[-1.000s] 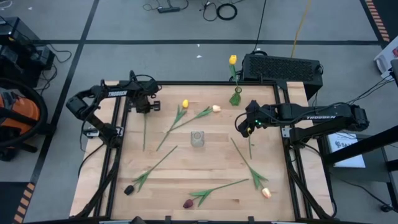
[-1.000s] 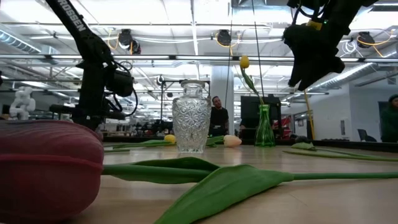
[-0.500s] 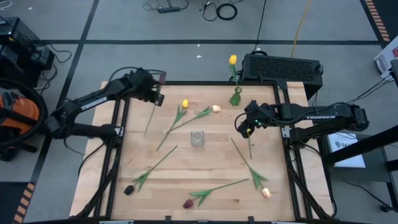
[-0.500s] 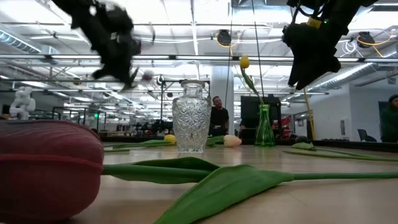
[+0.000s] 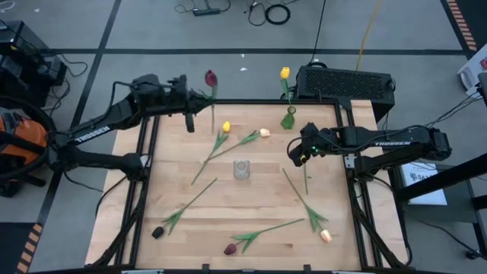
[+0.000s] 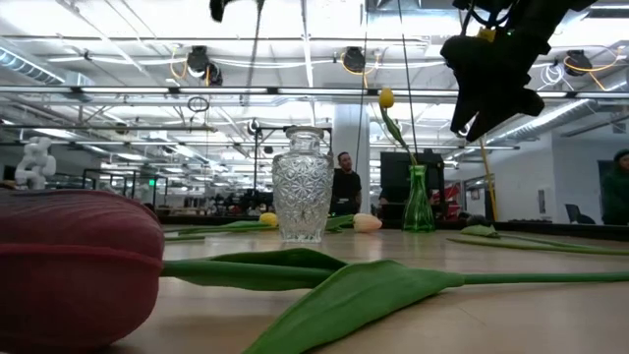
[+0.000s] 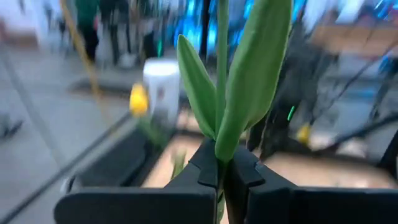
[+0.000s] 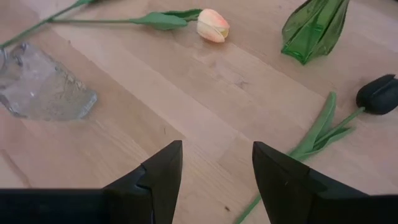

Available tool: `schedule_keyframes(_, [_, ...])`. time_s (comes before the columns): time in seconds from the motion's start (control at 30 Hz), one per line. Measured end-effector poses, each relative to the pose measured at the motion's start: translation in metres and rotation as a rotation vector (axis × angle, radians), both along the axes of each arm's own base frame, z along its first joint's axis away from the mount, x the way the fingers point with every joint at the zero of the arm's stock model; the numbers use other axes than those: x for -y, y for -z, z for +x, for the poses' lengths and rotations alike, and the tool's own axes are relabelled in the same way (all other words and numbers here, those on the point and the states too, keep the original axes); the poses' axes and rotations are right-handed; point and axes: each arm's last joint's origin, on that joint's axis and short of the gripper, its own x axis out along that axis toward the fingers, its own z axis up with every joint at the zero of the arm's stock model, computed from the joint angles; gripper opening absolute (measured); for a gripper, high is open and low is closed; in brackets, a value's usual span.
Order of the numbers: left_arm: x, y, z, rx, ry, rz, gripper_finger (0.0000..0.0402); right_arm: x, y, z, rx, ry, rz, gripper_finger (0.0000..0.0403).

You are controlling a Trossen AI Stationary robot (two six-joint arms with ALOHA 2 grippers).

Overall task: Sort flowers into vase by color
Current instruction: Put the top dark red tulip into the transparent vase

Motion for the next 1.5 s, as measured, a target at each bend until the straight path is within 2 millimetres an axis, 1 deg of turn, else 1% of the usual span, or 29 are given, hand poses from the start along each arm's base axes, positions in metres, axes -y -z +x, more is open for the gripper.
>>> schedule_keyframes(0.07, [0.002,-0.002,0.007,0.036,0.027,0.018,0.0004,0.000,0.000,0.000,0.001,0.003,0.001,0.0187])
schedule_keyframes(0.17, [0.007,0.003,0.024,0.056,0.113,0.007,0.0004,0.000,0.000,0.000,0.001,0.004,0.002,0.0187])
schedule_keyframes(0.3, [0.019,0.007,0.048,0.105,0.241,-0.011,0.0004,0.000,0.000,0.000,0.001,0.003,0.002,0.0187])
schedule_keyframes(0.43, [0.032,0.010,0.062,0.139,0.305,0.001,0.0004,0.000,0.000,0.000,-0.001,0.005,-0.005,0.0187])
schedule_keyframes(0.53, [0.039,0.012,0.066,0.145,0.333,0.000,0.0003,0.000,0.000,-0.001,-0.008,0.004,-0.004,0.0187])
schedule_keyframes(0.63, [0.044,0.027,0.068,0.128,0.350,-0.033,0.0003,0.000,0.000,-0.001,-0.010,0.000,-0.007,0.0187])
schedule_keyframes(0.73, [0.049,0.042,0.070,0.155,0.328,-0.051,0.0003,0.000,0.000,-0.001,-0.015,-0.012,-0.013,0.0187])
schedule_keyframes(0.83, [0.050,0.056,0.069,0.207,0.292,-0.061,0.0003,0.000,0.000,-0.001,-0.019,-0.021,-0.018,0.0187])
schedule_keyframes(0.97, [0.050,0.070,0.068,0.205,0.269,-0.094,0.0003,0.000,0.000,-0.001,-0.019,-0.022,-0.018,0.0187])
schedule_keyframes(1.07, [0.050,0.077,0.068,0.181,0.257,-0.113,0.0003,0.000,0.000,-0.001,-0.024,-0.033,-0.024,0.0187])
schedule_keyframes(1.3, [0.050,0.081,0.069,0.152,0.252,-0.125,0.0003,0.000,0.000,-0.001,-0.024,-0.037,-0.024,0.0187])
schedule_keyframes(1.5, [0.049,0.098,0.077,0.049,0.246,-0.134,0.0003,0.000,0.000,-0.001,-0.022,-0.032,-0.021,0.0187])
